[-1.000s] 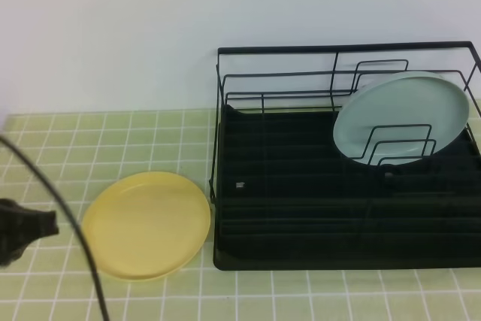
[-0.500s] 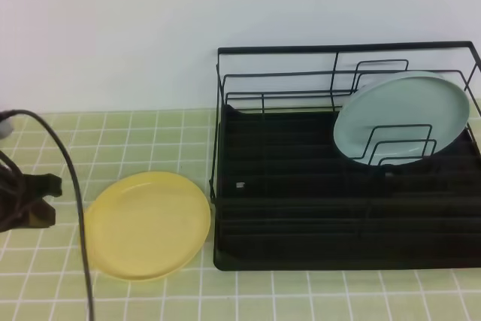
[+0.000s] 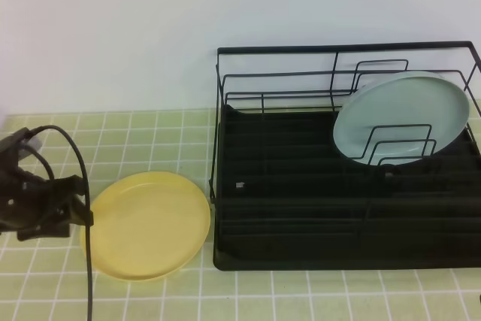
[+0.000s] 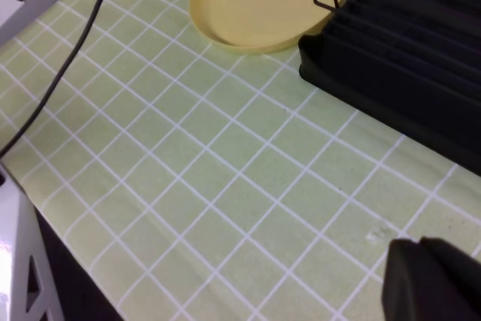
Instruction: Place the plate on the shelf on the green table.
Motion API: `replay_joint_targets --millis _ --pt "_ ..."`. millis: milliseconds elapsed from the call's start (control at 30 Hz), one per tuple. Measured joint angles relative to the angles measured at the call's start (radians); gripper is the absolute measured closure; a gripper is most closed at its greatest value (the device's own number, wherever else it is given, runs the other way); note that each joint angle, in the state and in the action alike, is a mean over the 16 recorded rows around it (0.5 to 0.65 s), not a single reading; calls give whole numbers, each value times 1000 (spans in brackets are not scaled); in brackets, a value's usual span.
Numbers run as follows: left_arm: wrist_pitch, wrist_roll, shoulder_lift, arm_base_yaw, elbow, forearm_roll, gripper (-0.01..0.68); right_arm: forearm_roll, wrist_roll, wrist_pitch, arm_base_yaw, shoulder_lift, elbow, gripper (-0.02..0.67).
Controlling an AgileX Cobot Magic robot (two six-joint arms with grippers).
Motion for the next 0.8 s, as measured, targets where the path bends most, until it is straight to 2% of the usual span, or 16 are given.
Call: replay_joint_targets --millis 133,533,800 --pt "-2 21 49 0 -28 -38 394 2 0 0 0 0 0 651" --pt "-17 70 148 0 -80 -94 456 7 0 0 0 0 0 651" --pt "-24 97 178 0 -85 -92 544 10 0 0 0 0 0 651"
